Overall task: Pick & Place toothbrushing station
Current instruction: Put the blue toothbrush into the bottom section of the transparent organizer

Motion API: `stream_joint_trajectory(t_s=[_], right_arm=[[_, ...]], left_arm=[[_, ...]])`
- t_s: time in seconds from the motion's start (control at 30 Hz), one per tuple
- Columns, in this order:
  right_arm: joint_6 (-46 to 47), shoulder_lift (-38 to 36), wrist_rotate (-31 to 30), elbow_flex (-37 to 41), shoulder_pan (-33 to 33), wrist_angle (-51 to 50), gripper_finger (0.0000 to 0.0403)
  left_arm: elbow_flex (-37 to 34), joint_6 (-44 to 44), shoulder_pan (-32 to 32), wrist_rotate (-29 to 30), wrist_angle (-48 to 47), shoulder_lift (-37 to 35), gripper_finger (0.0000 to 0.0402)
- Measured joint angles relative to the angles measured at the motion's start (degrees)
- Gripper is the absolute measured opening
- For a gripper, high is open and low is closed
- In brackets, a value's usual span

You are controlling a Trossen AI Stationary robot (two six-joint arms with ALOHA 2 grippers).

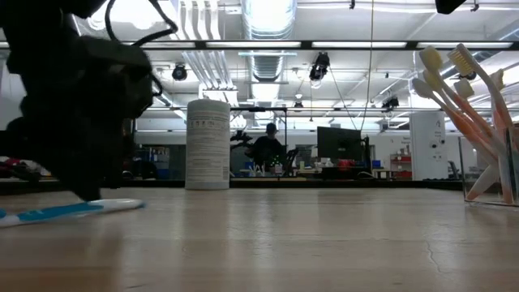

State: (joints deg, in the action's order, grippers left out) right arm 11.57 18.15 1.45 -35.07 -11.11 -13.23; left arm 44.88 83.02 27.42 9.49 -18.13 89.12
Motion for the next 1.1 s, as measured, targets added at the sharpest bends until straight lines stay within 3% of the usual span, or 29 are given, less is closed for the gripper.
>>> stream_joint_trajectory(t_s=[0.23,1.1], right_arm=[[0.0,0.0,0.0,0.0,0.0,0.0,0.0072],[-0.01,-0.02,0.0,0.0,0.0,0.02,0.0077]], left_arm=[[0.0,-1.57,-0.02,1.54,7.6,0.0,0.0218],[-0.02,-5.09,0.02,3.0,2.5,2.82,0.0218]])
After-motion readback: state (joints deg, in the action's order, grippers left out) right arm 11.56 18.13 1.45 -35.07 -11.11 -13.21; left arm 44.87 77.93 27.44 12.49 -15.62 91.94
